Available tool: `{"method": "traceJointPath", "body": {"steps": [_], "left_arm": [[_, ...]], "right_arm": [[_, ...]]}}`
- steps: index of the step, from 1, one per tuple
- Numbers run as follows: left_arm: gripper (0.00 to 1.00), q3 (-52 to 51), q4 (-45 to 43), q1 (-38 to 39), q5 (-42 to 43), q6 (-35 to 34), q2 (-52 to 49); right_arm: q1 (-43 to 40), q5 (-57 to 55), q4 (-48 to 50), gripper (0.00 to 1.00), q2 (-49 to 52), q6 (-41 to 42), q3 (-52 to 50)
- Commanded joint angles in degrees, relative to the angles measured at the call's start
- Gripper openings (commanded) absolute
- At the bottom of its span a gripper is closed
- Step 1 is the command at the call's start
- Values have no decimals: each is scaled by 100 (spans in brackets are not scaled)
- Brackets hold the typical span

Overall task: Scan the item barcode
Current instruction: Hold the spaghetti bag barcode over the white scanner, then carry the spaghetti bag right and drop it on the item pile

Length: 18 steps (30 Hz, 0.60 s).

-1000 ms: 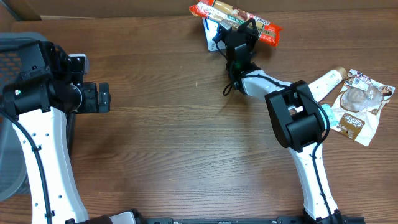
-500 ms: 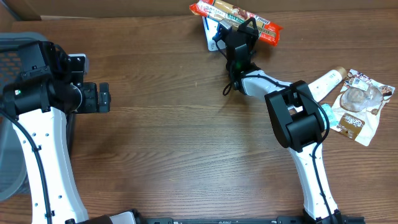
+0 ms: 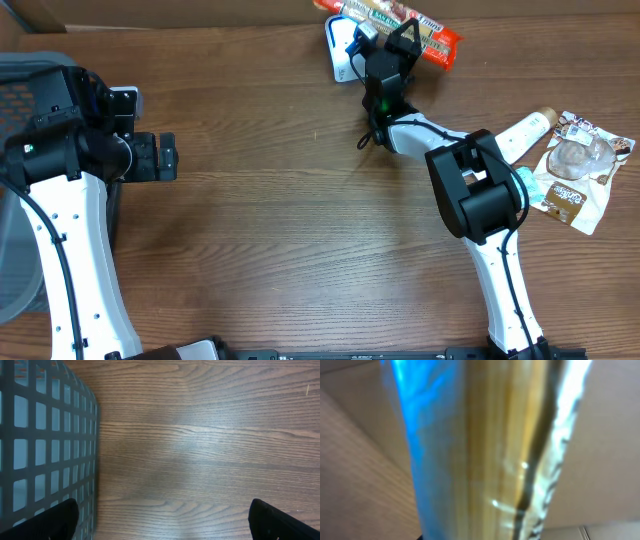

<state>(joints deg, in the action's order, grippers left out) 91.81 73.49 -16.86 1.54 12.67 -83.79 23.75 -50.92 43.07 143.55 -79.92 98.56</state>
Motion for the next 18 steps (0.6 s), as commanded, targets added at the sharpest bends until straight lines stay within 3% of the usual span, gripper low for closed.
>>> {"method": "traceJointPath", "body": {"steps": [1, 8, 10, 13, 18], "left_arm": [[100, 17, -4, 13, 87, 151, 66], [99, 17, -4, 13, 87, 151, 66], [100, 17, -4, 13, 87, 151, 66], [100, 17, -4, 13, 87, 151, 66], [99, 17, -4, 13, 87, 151, 66]], "right_arm": [[254, -551, 767, 4, -446, 138, 278], [479, -942, 479, 4, -1408, 57, 275], [542, -1014, -94, 4, -1792, 175, 275], [597, -909, -1609, 4, -2367, 962, 275], [629, 361, -5241, 4, -3598, 3429, 275]]}}
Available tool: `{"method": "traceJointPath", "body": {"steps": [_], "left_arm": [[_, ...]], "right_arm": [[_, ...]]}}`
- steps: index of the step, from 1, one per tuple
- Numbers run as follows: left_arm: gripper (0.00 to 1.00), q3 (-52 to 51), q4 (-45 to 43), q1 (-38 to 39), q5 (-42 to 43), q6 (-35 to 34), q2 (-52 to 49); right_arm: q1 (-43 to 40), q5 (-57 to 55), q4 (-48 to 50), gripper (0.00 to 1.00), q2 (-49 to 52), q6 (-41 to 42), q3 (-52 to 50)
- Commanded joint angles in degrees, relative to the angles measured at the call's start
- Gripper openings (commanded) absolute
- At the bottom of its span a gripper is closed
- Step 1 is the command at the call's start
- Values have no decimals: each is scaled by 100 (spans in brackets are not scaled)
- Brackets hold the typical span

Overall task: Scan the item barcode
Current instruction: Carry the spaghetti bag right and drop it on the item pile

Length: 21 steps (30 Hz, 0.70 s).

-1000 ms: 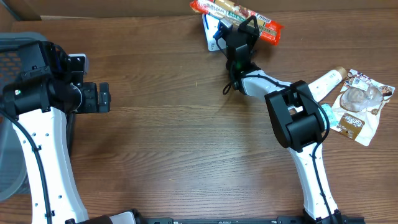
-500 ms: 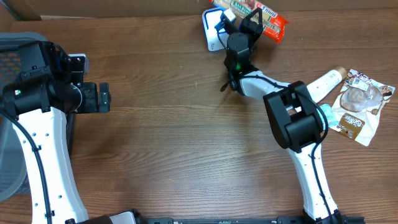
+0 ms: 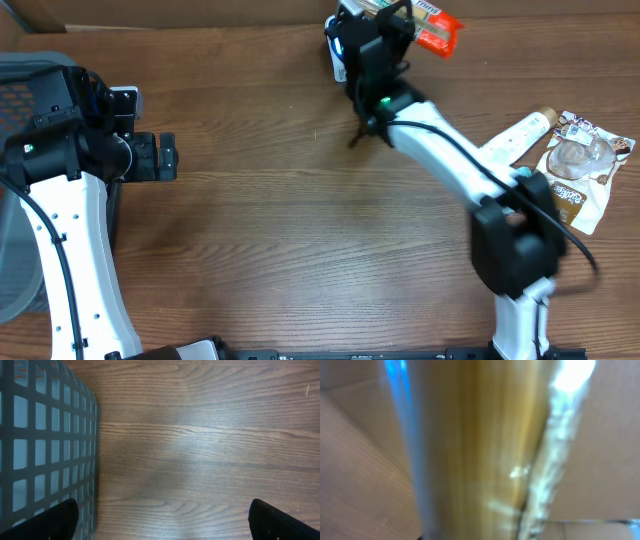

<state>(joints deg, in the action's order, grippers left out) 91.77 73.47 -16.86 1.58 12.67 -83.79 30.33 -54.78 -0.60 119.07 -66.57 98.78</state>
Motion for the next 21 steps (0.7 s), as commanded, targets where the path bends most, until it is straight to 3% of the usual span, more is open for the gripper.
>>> {"method": "traceJointPath", "body": {"steps": [1, 2, 5, 8, 10, 13, 16, 21], "left_arm": [[99, 22, -2, 13, 83, 151, 66], [100, 22, -2, 13, 83, 151, 66], [99, 22, -2, 13, 83, 151, 66], [99, 22, -2, 13, 83, 151, 66], [99, 22, -2, 13, 83, 151, 66], [100, 22, -2, 13, 83, 151, 66], [100, 22, -2, 13, 83, 151, 66], [100, 22, -2, 13, 83, 151, 66]], "right_arm": [[-28, 1128, -1486, 4, -1408, 2645, 254], [-74, 1871, -2387, 4, -1838, 3556, 256], [-389, 3587, -3626, 4, -2588, 5438, 256], [-1075, 5499, -4568, 4, -3193, 6981, 254], [-1561, 6177, -5106, 4, -3421, 7646, 254], [-2356, 6432, -6043, 4, -3580, 8349, 243], [-3156, 5751, -6863, 4, -3569, 9082, 164], [-4363, 5591, -7031, 4, -3563, 9678, -507]]}}
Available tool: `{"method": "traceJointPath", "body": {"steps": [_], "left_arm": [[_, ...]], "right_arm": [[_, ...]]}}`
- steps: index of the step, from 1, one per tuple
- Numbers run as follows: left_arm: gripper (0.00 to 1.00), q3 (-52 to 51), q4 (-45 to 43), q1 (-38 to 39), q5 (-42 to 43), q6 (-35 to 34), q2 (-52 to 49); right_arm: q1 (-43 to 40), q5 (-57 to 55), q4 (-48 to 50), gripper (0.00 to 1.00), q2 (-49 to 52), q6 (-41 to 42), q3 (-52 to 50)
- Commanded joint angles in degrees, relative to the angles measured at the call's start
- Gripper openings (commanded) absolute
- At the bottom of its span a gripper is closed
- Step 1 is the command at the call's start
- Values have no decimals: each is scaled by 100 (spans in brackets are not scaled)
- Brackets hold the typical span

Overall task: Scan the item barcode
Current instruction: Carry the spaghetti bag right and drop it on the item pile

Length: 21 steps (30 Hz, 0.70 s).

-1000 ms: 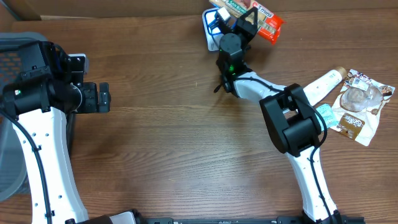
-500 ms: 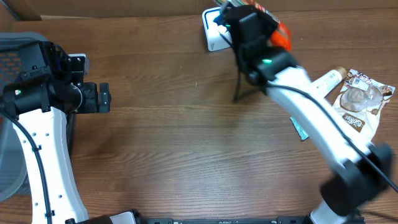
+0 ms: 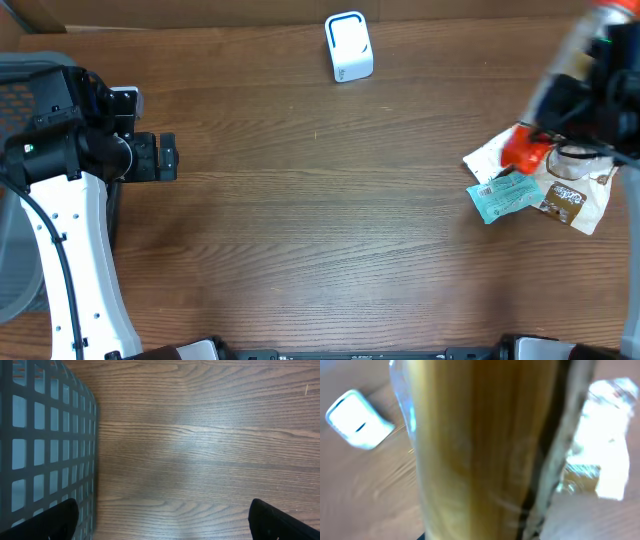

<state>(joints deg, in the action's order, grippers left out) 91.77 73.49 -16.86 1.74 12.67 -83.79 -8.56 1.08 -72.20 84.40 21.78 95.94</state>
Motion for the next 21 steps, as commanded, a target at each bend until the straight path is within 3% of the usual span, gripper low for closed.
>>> {"method": "traceJointPath", "body": {"steps": [1, 6, 10, 15, 18, 21], "left_arm": [[100, 22, -4, 13, 68, 151, 66], [100, 22, -4, 13, 68, 151, 66], [100, 22, -4, 13, 68, 151, 66], [100, 22, -4, 13, 68, 151, 66], [100, 22, -7, 13, 68, 151, 66], [100, 22, -7, 13, 68, 151, 66]], "right_arm": [[-651, 114, 177, 4, -85, 890, -402], [-1189, 927, 1045, 4, -37, 890, -1740], [-1209, 1360, 2787, 4, -37, 839, -3305], [-1209, 1403, 3755, 6, -37, 802, -4127], [-1209, 1403, 3558, 44, -44, 772, -4159], [-1209, 1405, 3279, 56, -142, 734, -4140]]}}
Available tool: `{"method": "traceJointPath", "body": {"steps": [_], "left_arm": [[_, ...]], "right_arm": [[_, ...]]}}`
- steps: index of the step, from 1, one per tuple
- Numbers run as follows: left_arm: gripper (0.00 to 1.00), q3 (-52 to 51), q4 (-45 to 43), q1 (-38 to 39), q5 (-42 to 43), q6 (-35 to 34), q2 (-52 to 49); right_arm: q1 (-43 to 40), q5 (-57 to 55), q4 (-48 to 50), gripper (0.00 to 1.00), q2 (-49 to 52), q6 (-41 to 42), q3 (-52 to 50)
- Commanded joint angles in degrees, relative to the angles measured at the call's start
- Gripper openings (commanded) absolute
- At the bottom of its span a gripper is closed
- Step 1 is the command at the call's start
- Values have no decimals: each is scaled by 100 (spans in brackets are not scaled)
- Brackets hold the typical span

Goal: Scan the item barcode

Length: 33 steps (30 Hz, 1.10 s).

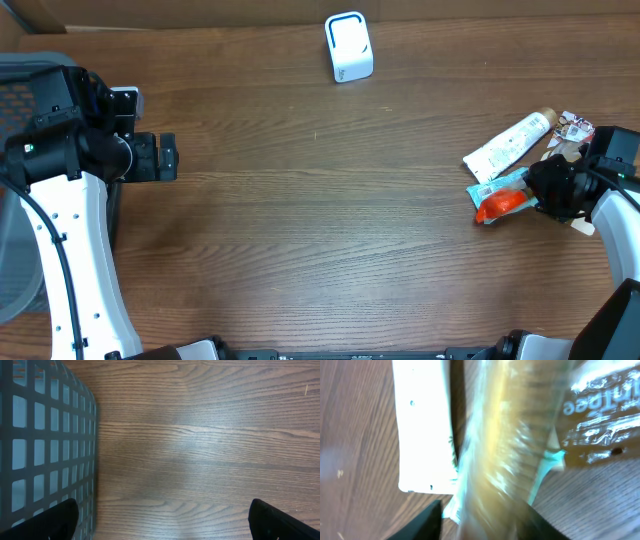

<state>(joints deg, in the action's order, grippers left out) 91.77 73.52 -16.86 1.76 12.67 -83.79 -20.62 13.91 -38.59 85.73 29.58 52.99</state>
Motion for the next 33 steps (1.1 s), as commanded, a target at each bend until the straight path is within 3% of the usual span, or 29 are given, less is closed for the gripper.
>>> {"method": "traceJointPath", "body": {"steps": [1, 6, 17, 18, 24, 30, 33], "left_arm": [[100, 22, -7, 13, 66, 151, 66], [100, 22, -7, 13, 66, 151, 66], [100, 22, -7, 13, 66, 151, 66], [100, 22, -9, 13, 66, 151, 66], [100, 22, -7, 13, 66, 151, 66], [99, 22, -7, 13, 66, 151, 66], [100, 22, -7, 13, 66, 151, 66]], "right_arm": [[-2, 122, -195, 61, -343, -79, 186], [-2, 122, -1222, 75, -907, -328, 782], [4, 474, -4103, 84, -2577, -455, 2420], [4, 520, -4214, 100, -2719, -452, 2435], [2, 1043, -4616, 100, -3495, -413, 2433], [2, 1021, -4614, 100, -3628, -442, 2433], [4, 1034, -4548, 100, -3628, -890, 2433]]}}
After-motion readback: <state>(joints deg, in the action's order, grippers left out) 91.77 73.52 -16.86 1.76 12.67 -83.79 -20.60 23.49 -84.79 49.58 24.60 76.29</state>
